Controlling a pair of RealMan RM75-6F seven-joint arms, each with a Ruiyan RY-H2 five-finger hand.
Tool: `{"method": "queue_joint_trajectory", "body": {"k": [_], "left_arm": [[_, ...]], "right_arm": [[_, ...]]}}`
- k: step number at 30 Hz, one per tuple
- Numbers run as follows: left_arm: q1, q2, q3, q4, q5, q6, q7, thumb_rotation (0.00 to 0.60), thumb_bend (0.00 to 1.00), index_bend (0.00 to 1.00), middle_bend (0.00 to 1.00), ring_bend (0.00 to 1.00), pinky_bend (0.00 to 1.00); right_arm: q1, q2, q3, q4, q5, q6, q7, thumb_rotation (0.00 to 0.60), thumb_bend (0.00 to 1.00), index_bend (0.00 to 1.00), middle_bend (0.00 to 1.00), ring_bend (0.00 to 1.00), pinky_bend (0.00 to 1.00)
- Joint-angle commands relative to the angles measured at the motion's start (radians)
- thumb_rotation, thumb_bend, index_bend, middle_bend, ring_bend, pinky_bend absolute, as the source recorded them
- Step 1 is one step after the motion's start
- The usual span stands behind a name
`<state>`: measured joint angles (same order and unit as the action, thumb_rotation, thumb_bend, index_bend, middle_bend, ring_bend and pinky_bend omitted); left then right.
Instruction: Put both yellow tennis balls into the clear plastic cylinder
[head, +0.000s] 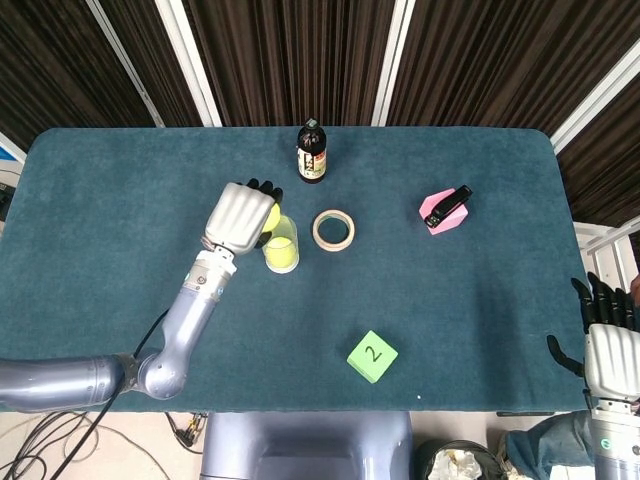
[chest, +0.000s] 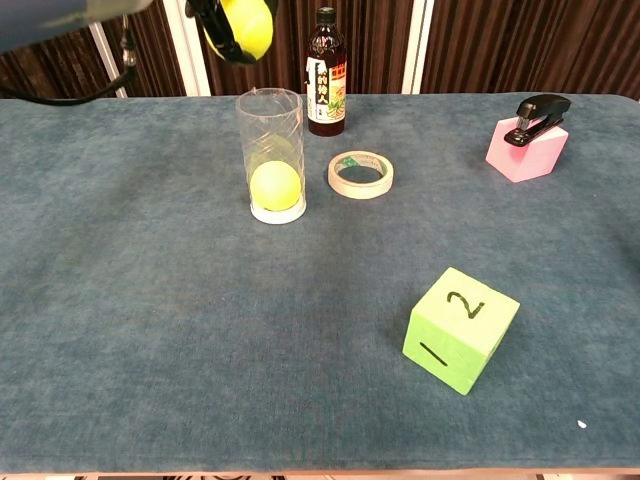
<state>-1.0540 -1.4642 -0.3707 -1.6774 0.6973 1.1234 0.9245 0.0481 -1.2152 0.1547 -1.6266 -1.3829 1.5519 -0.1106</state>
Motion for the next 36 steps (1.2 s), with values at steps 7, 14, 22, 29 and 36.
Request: {"method": "queue_joint_trajectory", "body": {"k": [7, 14, 22, 29, 36], "left_arm": [[-0.033, -0.055, 0.032, 0.084, -0.006, -0.014, -0.031, 0.600, 0.31, 0.43, 0.46, 0.37, 0.60], [-0.051, -0.074, 0.056, 0.092, -0.004, -0.024, -0.033, 0.600, 0.28, 0.43, 0.45, 0.36, 0.60], [-0.065, -0.098, 0.094, 0.099, 0.006, 0.001, 0.005, 0.600, 0.27, 0.42, 0.45, 0.35, 0.60], [-0.074, -0.116, 0.104, 0.107, -0.008, 0.015, 0.026, 0.600, 0.22, 0.37, 0.37, 0.32, 0.59], [-0.076, -0.119, 0.111, 0.111, -0.009, 0.028, 0.035, 0.600, 0.16, 0.33, 0.29, 0.27, 0.57]], "right_arm": [[0.002, -0.002, -0.001, 0.003, 0.002, -0.006, -0.005, 0.600, 0.35, 0.11, 0.03, 0.06, 0.01], [0.000, -0.001, 0.002, 0.001, 0.005, -0.003, -0.001, 0.600, 0.35, 0.11, 0.03, 0.06, 0.01], [-0.001, 0.002, 0.002, -0.004, 0.003, -0.001, 0.002, 0.600, 0.35, 0.11, 0.03, 0.06, 0.01], [-0.001, 0.001, 0.003, -0.004, 0.005, -0.001, -0.001, 0.600, 0.35, 0.11, 0.03, 0.06, 0.01], [-0.002, 0.003, 0.003, -0.008, 0.004, 0.002, -0.001, 0.600, 0.35, 0.11, 0.03, 0.06, 0.01]]}}
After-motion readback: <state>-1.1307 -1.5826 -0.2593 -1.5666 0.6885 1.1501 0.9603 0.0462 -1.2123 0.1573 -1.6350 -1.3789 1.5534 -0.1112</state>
